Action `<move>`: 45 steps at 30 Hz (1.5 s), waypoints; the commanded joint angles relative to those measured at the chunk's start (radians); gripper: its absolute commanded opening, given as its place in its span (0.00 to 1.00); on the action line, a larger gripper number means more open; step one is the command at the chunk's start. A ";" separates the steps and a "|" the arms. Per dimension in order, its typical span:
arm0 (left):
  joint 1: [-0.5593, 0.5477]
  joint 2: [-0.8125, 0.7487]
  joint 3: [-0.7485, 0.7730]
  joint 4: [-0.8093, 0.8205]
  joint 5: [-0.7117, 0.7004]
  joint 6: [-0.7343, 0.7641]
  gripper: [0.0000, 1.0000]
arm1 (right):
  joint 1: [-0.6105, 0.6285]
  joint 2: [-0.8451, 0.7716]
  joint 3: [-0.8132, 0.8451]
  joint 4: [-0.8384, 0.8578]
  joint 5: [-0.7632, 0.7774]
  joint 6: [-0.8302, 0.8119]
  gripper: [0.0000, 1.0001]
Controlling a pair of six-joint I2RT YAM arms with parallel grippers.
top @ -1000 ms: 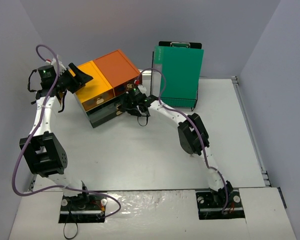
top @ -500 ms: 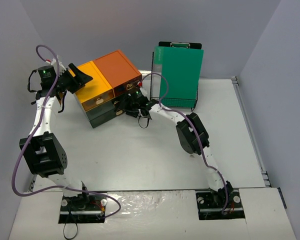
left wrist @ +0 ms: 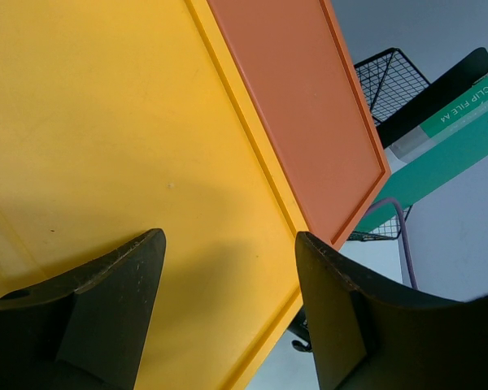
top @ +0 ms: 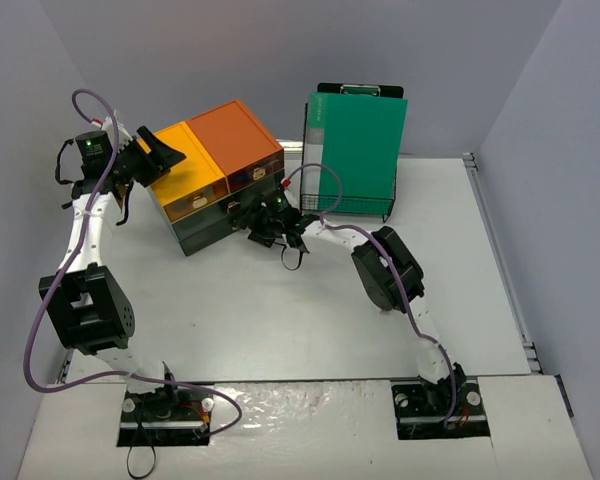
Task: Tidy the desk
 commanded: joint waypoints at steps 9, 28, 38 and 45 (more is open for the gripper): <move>0.008 0.006 -0.002 -0.088 -0.031 0.024 0.62 | 0.010 -0.102 -0.193 0.454 0.020 0.203 0.55; 0.007 0.014 0.015 -0.106 -0.037 0.037 0.62 | 0.012 0.037 -0.170 0.610 0.018 0.341 0.47; 0.007 0.009 0.012 -0.112 -0.040 0.041 0.62 | 0.003 0.074 -0.142 0.609 0.015 0.354 0.45; 0.007 0.005 0.011 -0.116 -0.041 0.043 0.62 | 0.002 0.095 -0.101 0.532 0.025 0.329 0.39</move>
